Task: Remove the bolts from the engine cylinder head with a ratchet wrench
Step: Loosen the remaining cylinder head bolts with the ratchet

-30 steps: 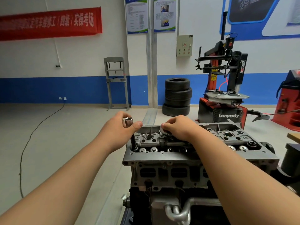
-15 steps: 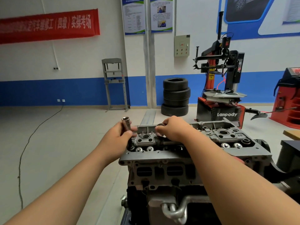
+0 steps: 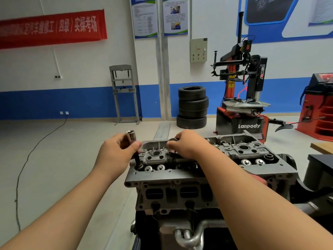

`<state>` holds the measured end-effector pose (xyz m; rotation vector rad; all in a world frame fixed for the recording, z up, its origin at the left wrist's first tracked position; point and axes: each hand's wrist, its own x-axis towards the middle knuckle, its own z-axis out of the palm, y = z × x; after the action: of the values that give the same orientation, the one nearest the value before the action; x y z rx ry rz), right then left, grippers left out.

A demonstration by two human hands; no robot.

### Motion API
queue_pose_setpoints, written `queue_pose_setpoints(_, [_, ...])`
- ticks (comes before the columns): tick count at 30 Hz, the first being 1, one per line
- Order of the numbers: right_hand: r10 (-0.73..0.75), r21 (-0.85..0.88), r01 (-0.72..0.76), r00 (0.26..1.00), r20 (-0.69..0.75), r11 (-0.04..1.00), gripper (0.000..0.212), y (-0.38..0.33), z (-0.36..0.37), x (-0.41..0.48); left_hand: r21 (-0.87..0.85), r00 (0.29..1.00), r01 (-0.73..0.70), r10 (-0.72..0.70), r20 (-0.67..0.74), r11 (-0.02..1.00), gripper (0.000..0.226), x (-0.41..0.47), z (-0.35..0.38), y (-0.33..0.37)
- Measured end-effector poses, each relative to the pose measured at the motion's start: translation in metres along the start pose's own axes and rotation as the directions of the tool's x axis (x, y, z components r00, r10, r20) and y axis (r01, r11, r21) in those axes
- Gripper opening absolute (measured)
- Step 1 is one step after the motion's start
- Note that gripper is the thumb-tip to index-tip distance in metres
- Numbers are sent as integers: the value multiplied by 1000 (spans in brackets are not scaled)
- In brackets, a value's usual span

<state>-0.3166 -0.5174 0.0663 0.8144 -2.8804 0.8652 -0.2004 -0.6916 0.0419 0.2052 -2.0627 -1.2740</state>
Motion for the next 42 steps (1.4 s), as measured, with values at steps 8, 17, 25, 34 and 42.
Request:
queue_pose_setpoints(8, [3, -10, -2, 1000, 2, 1000, 33, 0, 0, 0, -46, 990, 83, -77, 118, 995, 26, -9, 7, -3])
queue_pose_setpoints(17, [4, -6, -4, 1000, 3, 1000, 34, -1, 0, 0, -11, 999, -13, 12, -36, 1000, 8, -3, 2, -8])
queue_pose_setpoints(25, [12, -7, -12, 1000, 3, 1000, 33, -1, 0, 0, -214, 987, 112, -85, 134, 970, 35, -10, 1, -8])
queue_pose_setpoints(34, [0, -20, 0, 1000, -11, 1000, 35, 0, 1, 1, 53, 997, 72, -73, 15, 996, 7, 3, 10, 0])
queue_pose_setpoints(42, [-1, -32, 0, 1000, -19, 999, 33, 0, 2, 2, 13, 981, 80, -81, 179, 997, 13, 3, -7, -6])
